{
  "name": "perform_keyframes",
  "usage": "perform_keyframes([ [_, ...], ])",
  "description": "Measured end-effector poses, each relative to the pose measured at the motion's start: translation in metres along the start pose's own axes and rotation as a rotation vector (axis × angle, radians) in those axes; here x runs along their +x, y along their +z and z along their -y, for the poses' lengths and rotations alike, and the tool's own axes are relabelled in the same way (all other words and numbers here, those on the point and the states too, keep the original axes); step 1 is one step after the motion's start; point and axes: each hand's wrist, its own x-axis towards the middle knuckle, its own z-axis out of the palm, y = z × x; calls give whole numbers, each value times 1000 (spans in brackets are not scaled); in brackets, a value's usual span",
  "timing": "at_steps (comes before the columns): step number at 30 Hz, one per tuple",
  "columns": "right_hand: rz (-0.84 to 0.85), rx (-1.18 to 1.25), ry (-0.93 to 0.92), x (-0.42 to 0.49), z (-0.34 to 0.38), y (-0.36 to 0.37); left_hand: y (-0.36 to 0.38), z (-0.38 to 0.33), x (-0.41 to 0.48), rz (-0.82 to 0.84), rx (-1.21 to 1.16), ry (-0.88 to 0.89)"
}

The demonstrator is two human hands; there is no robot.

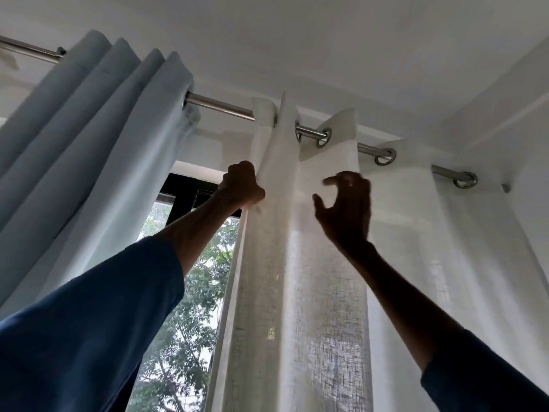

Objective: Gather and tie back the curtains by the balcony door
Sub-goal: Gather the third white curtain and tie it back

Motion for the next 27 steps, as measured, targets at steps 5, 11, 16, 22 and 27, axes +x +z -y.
perform_keyframes([
  [5,265,-19,446,10,-25,-15,0,10,-7,-117,3,236],
  [11,245,16,468,-3,-12,0,2,13,-29,-224,13,484],
  [16,321,-13,240,2,47,29,7,24,-21,-145,-3,394],
  [22,352,17,83,-5,82,44,9,19,-13,-80,-113,356],
  [27,361,3,-66,-6,64,38,16,-7,-15,-2,-62,335],
])
